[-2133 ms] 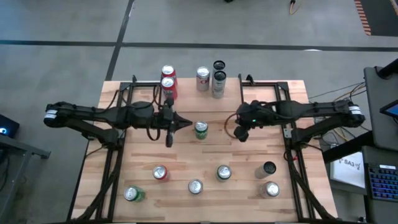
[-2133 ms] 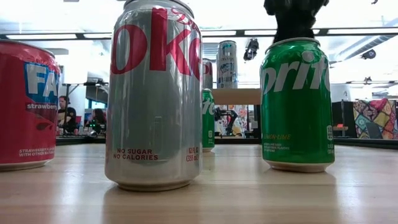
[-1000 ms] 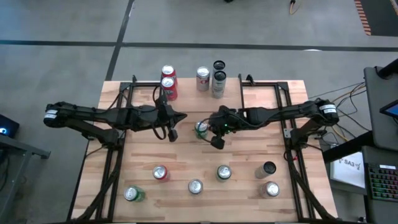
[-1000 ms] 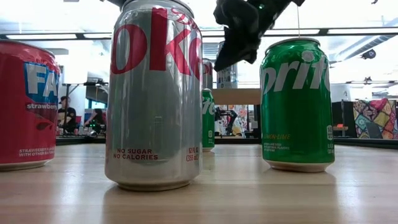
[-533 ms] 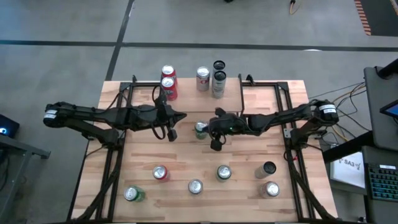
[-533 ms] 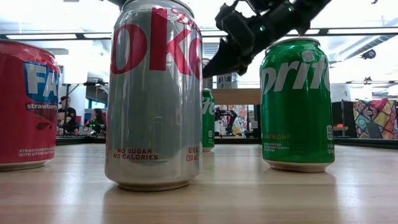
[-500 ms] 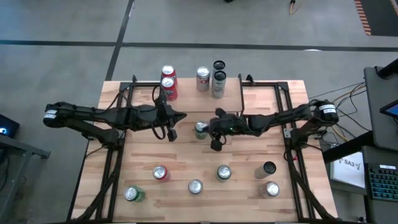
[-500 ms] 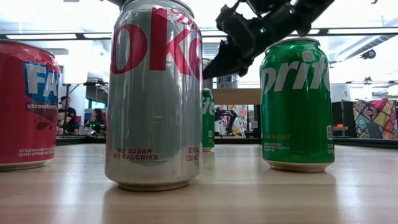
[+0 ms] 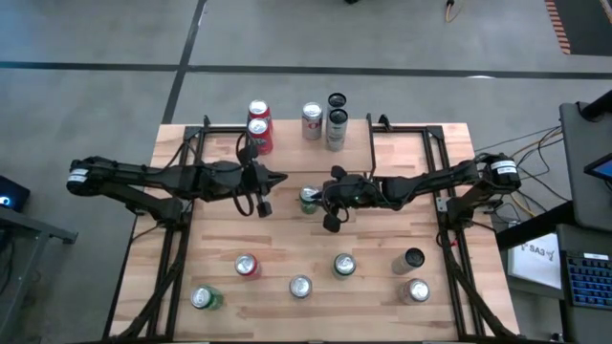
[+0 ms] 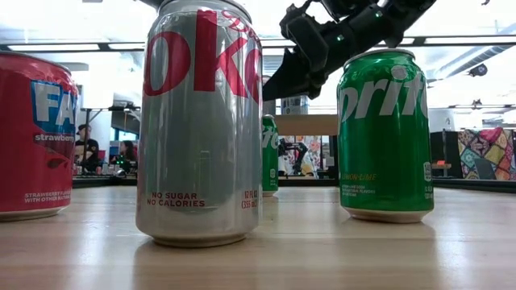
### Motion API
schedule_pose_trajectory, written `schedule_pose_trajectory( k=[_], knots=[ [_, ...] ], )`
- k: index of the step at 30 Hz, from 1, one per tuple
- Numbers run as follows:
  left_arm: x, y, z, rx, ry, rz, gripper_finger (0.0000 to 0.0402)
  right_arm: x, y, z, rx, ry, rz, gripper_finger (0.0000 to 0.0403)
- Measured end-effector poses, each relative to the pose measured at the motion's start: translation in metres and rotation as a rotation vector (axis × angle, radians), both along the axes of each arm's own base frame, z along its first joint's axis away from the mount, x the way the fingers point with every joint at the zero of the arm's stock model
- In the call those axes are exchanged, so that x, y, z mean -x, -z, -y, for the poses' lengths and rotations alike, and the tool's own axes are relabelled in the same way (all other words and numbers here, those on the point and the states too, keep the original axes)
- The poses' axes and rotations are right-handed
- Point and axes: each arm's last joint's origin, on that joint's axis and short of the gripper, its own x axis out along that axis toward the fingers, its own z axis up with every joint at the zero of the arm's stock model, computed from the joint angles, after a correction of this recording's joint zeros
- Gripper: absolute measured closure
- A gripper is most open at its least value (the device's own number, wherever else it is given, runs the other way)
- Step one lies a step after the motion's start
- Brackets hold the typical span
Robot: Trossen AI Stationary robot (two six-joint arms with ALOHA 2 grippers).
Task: Place canned beverage on shelf
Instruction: Put the top green soda can on the shelf
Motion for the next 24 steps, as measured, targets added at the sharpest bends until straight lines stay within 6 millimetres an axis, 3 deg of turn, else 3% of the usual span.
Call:
schedule_pose_trajectory(
  k=[14,18,24],
  knots=[
    [-0.0003,0.0007,-0.0002,-0.164,0.051,-0.065,0.0402,0.0008,0.0014,-0.0016,-0.015,0.004,-0.02,0.0089],
    [-0.0001,0.0017,-0.0002,-0.2,0.065,-0.085,0.0402,0.0031,0.0049,-0.0008,-0.001,0.052,-0.06,0.0064],
    [0.0004,0.0033,-0.0004,-0.219,0.071,-0.11,0.0402,0.0025,0.0062,0.0002,0.015,0.091,-0.063,0.0066]
  ],
)
